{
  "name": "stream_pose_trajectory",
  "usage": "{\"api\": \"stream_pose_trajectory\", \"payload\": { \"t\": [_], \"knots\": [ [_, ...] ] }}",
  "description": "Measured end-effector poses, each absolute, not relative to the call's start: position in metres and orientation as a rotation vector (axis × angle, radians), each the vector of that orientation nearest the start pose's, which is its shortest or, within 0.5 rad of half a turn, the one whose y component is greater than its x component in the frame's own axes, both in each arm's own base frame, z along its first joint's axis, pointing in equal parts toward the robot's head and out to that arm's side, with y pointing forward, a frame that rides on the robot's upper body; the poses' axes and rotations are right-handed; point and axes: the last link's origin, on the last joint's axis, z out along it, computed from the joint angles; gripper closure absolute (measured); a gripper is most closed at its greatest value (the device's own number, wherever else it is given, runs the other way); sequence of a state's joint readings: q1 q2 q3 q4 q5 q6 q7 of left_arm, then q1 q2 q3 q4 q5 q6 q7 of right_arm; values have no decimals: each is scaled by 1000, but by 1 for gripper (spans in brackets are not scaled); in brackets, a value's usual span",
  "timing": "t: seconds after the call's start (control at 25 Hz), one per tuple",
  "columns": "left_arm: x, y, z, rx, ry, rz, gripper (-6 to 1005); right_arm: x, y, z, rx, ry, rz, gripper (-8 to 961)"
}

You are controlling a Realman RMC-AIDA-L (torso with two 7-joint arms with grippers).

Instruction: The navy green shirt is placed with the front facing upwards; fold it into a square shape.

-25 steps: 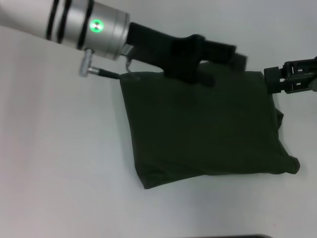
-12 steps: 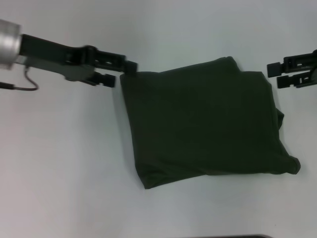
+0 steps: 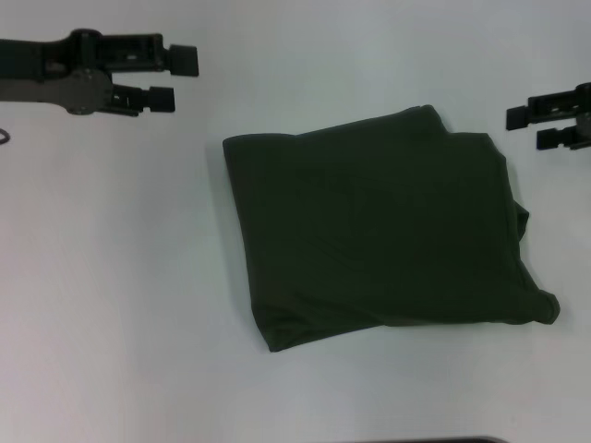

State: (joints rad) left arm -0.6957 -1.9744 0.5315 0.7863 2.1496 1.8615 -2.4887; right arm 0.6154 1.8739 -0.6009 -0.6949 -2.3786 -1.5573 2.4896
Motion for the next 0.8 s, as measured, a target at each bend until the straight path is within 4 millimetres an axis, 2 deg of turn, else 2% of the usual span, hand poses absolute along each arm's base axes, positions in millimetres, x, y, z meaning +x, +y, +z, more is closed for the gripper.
{"api": "stream_pose_trajectory", "payload": {
  "t": [0.36,0.8],
  "knots": [
    [-217,354,73,-2532,-1864,-793,50,318,359,57,-2080,1938,294,101],
    [-221,351,71,-2521,-1869,-811,50,317,357,41,-2069,1984,330,105]
  ]
}}
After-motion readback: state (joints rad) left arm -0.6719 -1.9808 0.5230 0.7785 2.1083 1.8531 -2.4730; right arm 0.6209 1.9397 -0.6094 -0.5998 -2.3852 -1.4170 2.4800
